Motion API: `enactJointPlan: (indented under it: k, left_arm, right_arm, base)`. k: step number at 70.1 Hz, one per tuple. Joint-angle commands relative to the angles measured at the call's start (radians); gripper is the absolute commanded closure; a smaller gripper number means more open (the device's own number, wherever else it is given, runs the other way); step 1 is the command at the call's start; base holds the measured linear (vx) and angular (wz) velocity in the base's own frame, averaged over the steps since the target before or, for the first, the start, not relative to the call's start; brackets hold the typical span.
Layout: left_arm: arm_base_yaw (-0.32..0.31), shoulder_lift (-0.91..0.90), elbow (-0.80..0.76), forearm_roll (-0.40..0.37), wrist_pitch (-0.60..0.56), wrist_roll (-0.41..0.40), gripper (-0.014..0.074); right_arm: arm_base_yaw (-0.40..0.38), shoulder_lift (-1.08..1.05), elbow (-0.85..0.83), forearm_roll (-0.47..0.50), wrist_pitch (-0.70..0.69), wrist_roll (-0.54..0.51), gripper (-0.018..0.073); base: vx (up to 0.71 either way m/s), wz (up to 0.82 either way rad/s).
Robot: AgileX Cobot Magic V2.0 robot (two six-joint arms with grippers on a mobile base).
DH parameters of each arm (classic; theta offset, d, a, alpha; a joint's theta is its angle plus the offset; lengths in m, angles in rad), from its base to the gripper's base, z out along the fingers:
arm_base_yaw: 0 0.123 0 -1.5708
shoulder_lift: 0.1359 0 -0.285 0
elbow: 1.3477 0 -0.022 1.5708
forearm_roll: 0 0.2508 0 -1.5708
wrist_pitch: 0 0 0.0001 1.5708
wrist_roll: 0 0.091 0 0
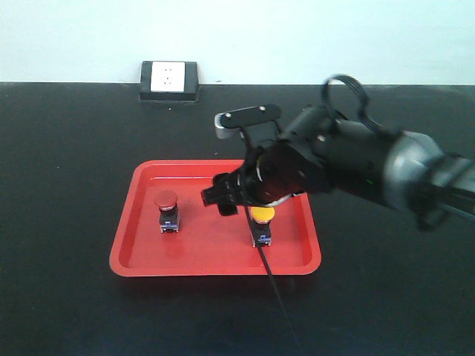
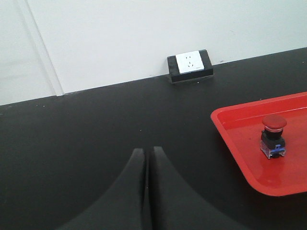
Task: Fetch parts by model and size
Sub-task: 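Lower the yellow-capped button beside the red one and open the right gripper, then withdraw the right arm away from the tray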
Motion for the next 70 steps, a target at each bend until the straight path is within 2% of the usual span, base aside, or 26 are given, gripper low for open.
enactJointPlan:
  k: [1,13,27,35,45,61,70]
  left_arm:
    - [-0.001,0.016,-0.025,0.015,-0.061,0.001,0.0603]
    - [-0.001,0.016,-0.025,0.016,-0.062,0.001,0.0603]
    - [-0.001,0.016,-0.025,0.015,-0.066,0.001,0.0603]
    - [-0.001,0.016,-0.025,0.015,-0.073,0.001,0.0603]
    - [-0.001,0.016,-0.025,0.015,-0.100,0.001,0.0603]
    - [-0.001,0.016,-0.025,0.015,-0.137,0.001,0.0603]
    - [-0.001,0.016,-0.025,0.015,-0.137,0.001,0.0603]
  right_arm:
    - [-0.003,-0.131,0.074,-0.074,-0.135,0.033,-0.0005]
    - [-0.003,-0.331,0.267,-0.160,-0.216,0.049,-0.0005]
    - [-0.003,-0.586,0.434,-0.208,-0.235,0.049,0.0003]
    - [-0.003,-0.734,0.498,-0.213,-0.235,0.048,0.0043]
    - [-0.003,-0.913,0.576,-0.226,-0.234,0.048,0.0169]
    - [-0.003,-1.177,0.723,-0.257,-0.223,0.048,0.0578]
    - [-0.003,-1.294,0.809,-0.250,-0.219,0.048,0.0570]
  base:
    - [0.00,0.00]
    - [0.00,0.00]
    - [0.00,0.00]
    - [0.00,0.00]
    - [0.00,0.00]
    - [0.00,0.00]
    - [0.00,0.00]
